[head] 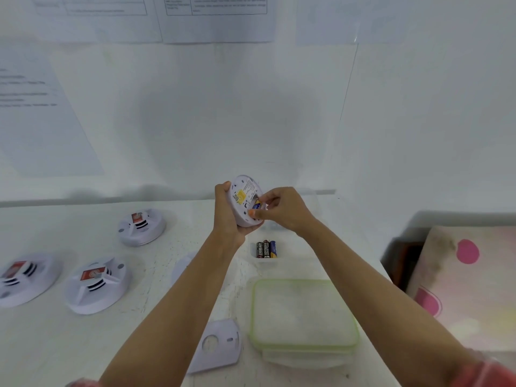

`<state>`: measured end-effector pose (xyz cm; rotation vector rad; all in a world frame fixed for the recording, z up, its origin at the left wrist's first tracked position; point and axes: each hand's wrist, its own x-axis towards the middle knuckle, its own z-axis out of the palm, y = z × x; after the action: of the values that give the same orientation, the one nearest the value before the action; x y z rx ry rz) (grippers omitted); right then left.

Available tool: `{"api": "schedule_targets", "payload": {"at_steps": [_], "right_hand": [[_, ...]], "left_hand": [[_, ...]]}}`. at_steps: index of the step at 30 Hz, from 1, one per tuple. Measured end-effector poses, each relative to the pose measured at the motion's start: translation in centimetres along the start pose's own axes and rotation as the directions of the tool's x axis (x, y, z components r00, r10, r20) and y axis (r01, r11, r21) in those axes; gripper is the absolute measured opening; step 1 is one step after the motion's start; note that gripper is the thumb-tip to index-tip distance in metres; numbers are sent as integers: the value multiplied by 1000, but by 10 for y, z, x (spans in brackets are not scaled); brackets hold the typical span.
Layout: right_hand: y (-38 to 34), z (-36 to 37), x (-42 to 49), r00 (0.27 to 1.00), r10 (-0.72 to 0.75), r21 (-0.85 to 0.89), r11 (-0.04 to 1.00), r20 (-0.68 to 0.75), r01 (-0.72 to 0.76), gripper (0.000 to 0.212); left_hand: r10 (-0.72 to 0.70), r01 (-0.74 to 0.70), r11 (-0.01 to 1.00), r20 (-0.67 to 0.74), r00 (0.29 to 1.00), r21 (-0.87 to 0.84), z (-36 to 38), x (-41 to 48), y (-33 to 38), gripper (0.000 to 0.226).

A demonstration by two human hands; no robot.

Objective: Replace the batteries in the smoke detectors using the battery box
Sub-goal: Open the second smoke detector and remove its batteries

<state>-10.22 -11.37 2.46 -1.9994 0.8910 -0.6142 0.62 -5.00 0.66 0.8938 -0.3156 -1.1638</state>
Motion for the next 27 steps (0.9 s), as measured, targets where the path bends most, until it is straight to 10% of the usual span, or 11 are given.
{"api": "schedule_targets", "payload": {"at_steps": [13, 18, 27], "right_hand": [[-9, 0, 8, 997, 65, 60, 996, -37, -63, 36], [-4, -22, 9, 958, 274, 325, 917, -89, -232, 36], [15, -10, -6, 926, 370, -289, 897, 73, -335, 18]], "left_hand": [[-2, 2, 1000, -13, 1000, 13, 1, 5, -5, 42], [31, -32, 999, -29, 999, -6, 0, 7, 1, 39], [30, -32, 998, -34, 999, -46, -5, 5, 4, 40]]}}
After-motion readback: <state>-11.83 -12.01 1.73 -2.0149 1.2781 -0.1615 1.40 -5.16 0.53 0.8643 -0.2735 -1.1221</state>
